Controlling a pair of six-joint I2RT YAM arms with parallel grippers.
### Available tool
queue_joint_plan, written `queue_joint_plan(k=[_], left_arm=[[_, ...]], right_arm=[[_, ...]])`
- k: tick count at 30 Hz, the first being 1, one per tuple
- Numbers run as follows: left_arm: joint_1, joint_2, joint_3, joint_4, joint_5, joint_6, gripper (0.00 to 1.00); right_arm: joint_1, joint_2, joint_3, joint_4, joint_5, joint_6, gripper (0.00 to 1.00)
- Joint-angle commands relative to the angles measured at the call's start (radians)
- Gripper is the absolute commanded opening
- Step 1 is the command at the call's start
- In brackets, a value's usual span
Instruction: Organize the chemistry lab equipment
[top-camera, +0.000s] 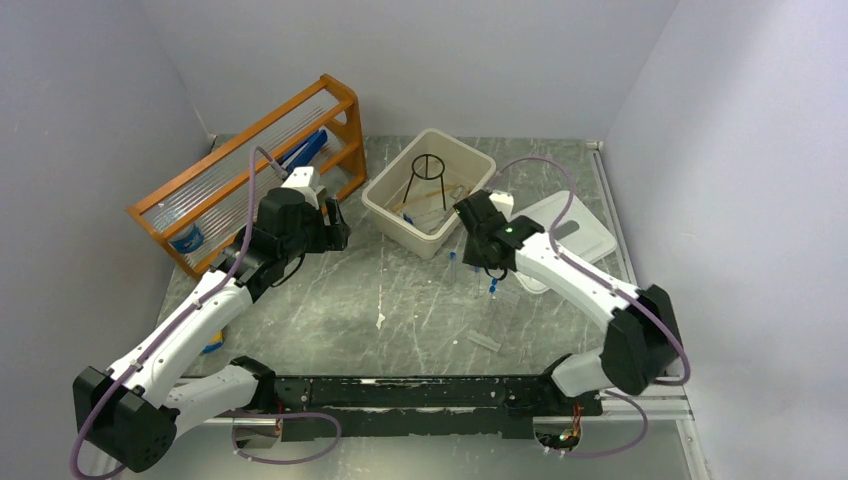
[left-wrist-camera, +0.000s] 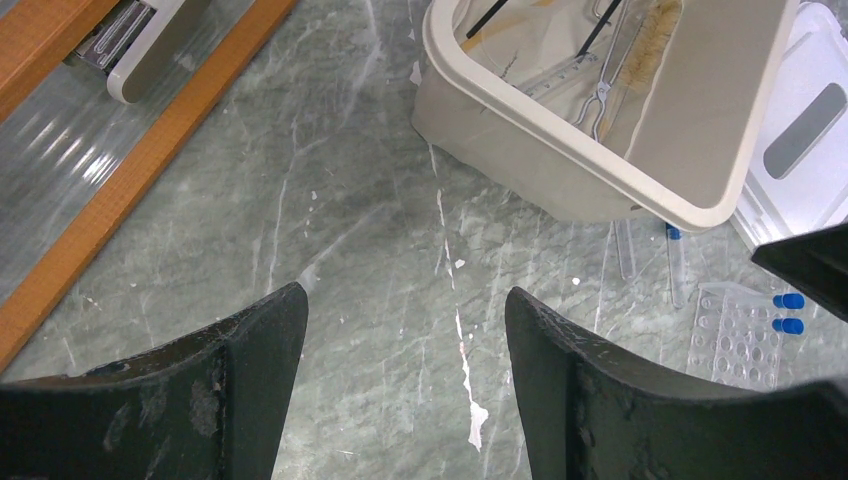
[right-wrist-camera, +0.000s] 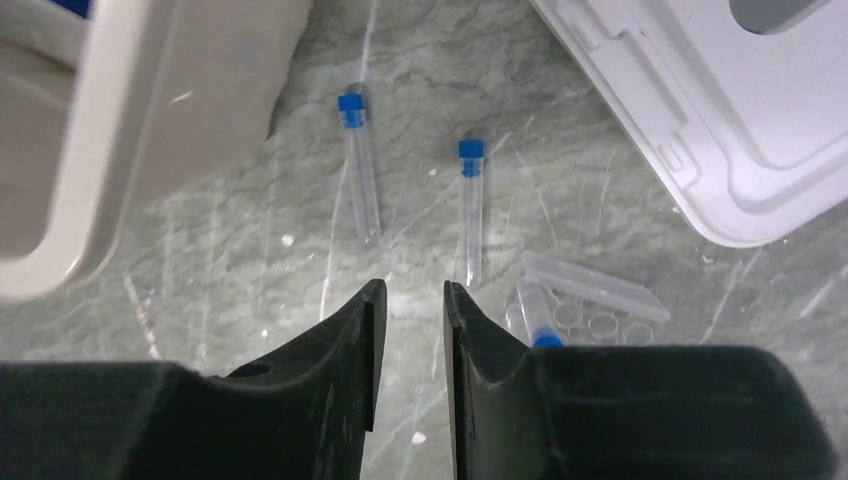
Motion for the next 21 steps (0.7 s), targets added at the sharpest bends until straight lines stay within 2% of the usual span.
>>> queue_joint_plan(k=[1,8,15,21], left_arm=[[0.008,0.0,-0.002,0.023,0.006,0.0,0.76],[0.008,0.006,-0.005,0.027,0.013,-0.002,0.76],[0.007,-0.001,-0.012,0.04,0.039,-0.007,0.77],[0.007,-0.007,-0.025,0.073,0.102,-0.006,0.81]], right_arm=[[-0.042,0.095,-0.018,0.077,0.014,0.024,0.31],[-0.115,0.186,-0.057,0.2,-0.047,-0.035,0.38],[-0.125,0.328,-0.036,0.223,-0.075,-0.079,0.38],[-0.128,0.344,-0.095,0.276,-0.06,-0.076,0.34]])
